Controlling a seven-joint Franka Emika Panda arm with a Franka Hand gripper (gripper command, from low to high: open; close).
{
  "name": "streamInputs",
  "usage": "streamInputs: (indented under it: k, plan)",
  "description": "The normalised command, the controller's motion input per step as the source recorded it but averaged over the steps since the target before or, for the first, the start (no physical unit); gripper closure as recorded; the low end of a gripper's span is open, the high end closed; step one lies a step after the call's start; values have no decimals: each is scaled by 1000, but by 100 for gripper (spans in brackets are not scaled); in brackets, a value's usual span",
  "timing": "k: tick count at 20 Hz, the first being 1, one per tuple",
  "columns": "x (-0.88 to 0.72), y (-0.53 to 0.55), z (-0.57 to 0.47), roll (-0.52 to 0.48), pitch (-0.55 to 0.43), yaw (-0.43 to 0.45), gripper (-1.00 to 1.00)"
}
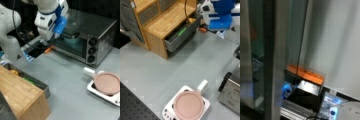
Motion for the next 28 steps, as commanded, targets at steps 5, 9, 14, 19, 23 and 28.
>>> streamInputs:
  k: [5,9,14,19,23,28]
  plan:
    - [-306,523,-25,-15,-186,-306,-100]
    - [-168,214,-56,102,-153,-248,-100]
    - [-79,-58,-149,260,-127,-155,-100]
    - [-106,-192,-212,451,-112,-67,-100]
    - [-136,-151,-257,460,-150,-27,-100]
    - [-154,-18,-282,343,-179,-46,-100]
